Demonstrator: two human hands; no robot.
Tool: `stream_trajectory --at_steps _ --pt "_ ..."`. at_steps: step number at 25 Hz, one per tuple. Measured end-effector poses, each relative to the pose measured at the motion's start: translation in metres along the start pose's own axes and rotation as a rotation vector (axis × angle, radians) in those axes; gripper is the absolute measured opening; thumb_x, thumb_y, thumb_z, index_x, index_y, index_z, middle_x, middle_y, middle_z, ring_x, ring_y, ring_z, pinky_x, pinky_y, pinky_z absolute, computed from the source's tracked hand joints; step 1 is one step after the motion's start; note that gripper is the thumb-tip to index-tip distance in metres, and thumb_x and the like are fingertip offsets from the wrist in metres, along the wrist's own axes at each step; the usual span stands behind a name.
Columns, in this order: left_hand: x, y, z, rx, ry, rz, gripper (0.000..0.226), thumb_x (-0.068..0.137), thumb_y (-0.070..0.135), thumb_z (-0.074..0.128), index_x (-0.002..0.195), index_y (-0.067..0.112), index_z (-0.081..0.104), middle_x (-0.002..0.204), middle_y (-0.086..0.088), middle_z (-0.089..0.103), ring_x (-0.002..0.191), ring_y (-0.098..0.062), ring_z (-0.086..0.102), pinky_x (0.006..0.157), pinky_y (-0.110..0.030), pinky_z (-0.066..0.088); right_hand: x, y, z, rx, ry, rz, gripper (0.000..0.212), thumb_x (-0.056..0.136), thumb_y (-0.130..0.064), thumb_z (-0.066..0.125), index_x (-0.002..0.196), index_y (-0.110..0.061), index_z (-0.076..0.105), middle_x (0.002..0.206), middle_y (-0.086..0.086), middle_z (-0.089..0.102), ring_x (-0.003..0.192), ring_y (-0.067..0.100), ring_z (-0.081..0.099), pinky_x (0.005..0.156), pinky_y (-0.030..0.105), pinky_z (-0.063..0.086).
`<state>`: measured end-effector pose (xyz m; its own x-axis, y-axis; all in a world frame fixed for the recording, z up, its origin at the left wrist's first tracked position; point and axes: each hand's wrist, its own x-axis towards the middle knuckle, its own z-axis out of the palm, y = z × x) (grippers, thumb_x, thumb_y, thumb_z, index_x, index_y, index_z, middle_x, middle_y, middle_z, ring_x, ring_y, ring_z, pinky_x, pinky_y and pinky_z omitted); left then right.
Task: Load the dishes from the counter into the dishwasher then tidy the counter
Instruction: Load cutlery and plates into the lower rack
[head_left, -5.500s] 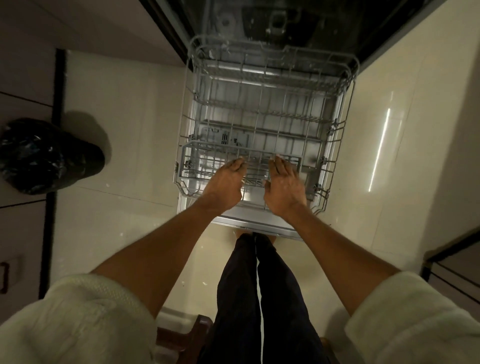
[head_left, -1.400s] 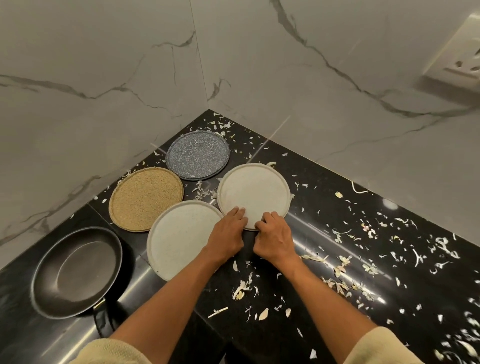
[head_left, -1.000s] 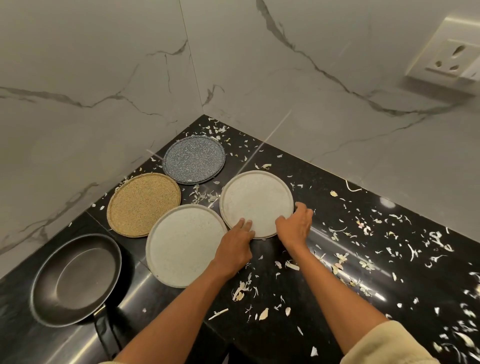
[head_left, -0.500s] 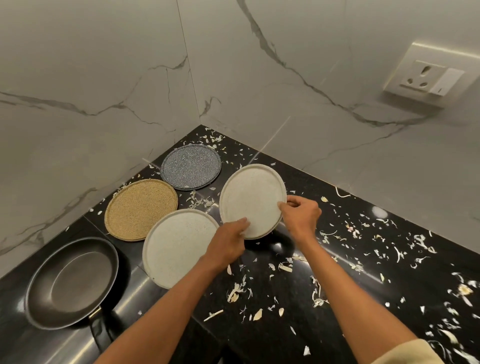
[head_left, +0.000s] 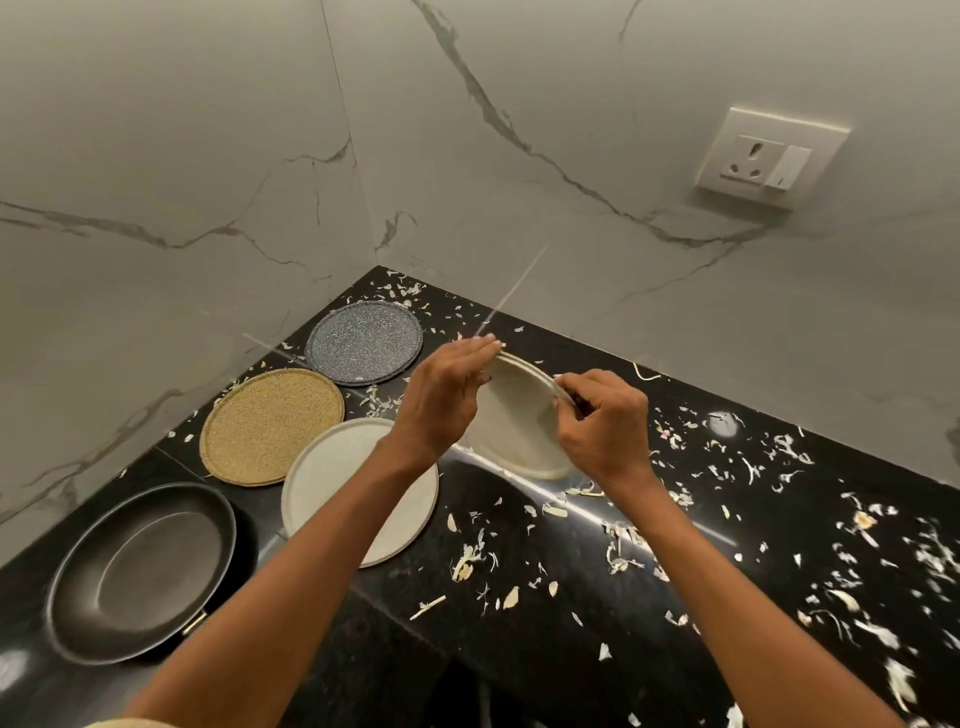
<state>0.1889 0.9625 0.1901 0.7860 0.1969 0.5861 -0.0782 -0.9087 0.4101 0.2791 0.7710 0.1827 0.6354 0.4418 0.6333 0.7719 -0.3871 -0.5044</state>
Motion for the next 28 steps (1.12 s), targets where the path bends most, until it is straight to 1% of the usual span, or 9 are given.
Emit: stream_trajectory --at_steps 4,6,10,13,17,19,21,23,28 --pt "-0.025 0.021 -0.007 0.003 -0.014 0.058 0.026 0.079 -0.003 0.075 0.101 0.011 0.077 0.097 -0.004 0.077 0.084 -0.022 0.073 0.072 -0.039 0.061 -0.037 -0.002 -0.028 -0.119 0.017 -0.134 0.018 0.075 0.009 0.073 0.085 -0.005 0.077 0.074 0.002 0.065 0.068 0.017 0.055 0.059 0.028 0.048" --pt "-0.046 0.033 -0.003 0.001 -0.01 0.1 0.021 0.078 -0.002 0.076 0.094 0.012 0.078 0.094 -0.002 0.077 0.08 -0.02 0.074 0.067 -0.038 0.061 -0.06 0.0 -0.039 -0.161 0.03 -0.189 0.018 0.075 0.009 0.072 0.085 -0.006 0.077 0.074 0.001 0.065 0.068 0.016 0.053 0.06 0.025 0.047" --pt "-0.112 0.05 0.015 0.012 0.014 0.138 0.025 0.075 0.001 0.078 0.098 0.012 0.079 0.104 -0.002 0.076 0.09 -0.017 0.074 0.067 -0.035 0.062 -0.111 0.003 -0.058 -0.195 0.035 -0.283 0.02 0.072 0.011 0.073 0.083 -0.005 0.077 0.075 0.001 0.069 0.067 0.018 0.057 0.06 0.026 0.048" --pt "-0.154 0.063 0.027 -0.013 0.004 0.202 0.023 0.076 0.001 0.069 0.097 0.008 0.079 0.106 -0.005 0.076 0.093 -0.017 0.074 0.071 -0.033 0.062 -0.147 0.008 -0.066 -0.188 -0.013 -0.304 0.022 0.072 0.012 0.07 0.083 -0.005 0.078 0.079 0.003 0.072 0.069 0.02 0.062 0.06 0.03 0.053" --pt "-0.19 0.077 0.036 -0.035 -0.057 0.189 0.032 0.065 -0.004 0.082 0.095 0.008 0.079 0.108 -0.005 0.075 0.095 -0.016 0.073 0.072 -0.034 0.062 -0.185 0.013 -0.072 -0.15 -0.075 -0.29 0.021 0.073 0.011 0.068 0.082 -0.005 0.078 0.084 0.005 0.075 0.075 0.021 0.066 0.065 0.032 0.056" --pt "-0.205 0.087 0.038 -0.038 -0.084 0.188 0.033 0.065 -0.005 0.082 0.095 0.008 0.079 0.109 -0.004 0.075 0.097 -0.016 0.073 0.073 -0.034 0.062 -0.202 0.017 -0.077 -0.134 -0.128 -0.254 0.022 0.074 0.009 0.07 0.088 -0.005 0.079 0.095 0.007 0.076 0.087 0.022 0.07 0.075 0.034 0.059" --pt "-0.214 0.101 0.037 -0.019 -0.083 0.212 0.027 0.071 -0.003 0.076 0.096 0.008 0.079 0.11 -0.005 0.074 0.098 -0.016 0.073 0.078 -0.033 0.062 -0.215 0.019 -0.082 -0.147 -0.191 -0.224 0.032 0.074 0.007 0.071 0.103 -0.005 0.078 0.11 0.01 0.075 0.103 0.022 0.071 0.091 0.035 0.058" --pt "-0.215 0.118 0.036 0.022 -0.058 0.226 0.023 0.076 0.001 0.069 0.096 0.008 0.079 0.11 -0.006 0.074 0.099 -0.017 0.072 0.083 -0.031 0.06 -0.223 0.022 -0.089 -0.131 -0.214 -0.237 0.035 0.075 0.008 0.071 0.108 -0.002 0.076 0.113 0.012 0.074 0.106 0.023 0.071 0.096 0.035 0.056" --pt "-0.22 0.181 0.034 0.046 -0.08 0.181 0.036 0.073 -0.002 0.068 0.108 0.004 0.076 0.12 -0.009 0.07 0.11 -0.019 0.068 0.091 -0.035 0.058 -0.24 0.026 -0.14 -0.063 -0.083 -0.249 0.027 0.075 0.009 0.067 0.099 0.0 0.078 0.104 0.013 0.076 0.098 0.024 0.074 0.09 0.036 0.059"
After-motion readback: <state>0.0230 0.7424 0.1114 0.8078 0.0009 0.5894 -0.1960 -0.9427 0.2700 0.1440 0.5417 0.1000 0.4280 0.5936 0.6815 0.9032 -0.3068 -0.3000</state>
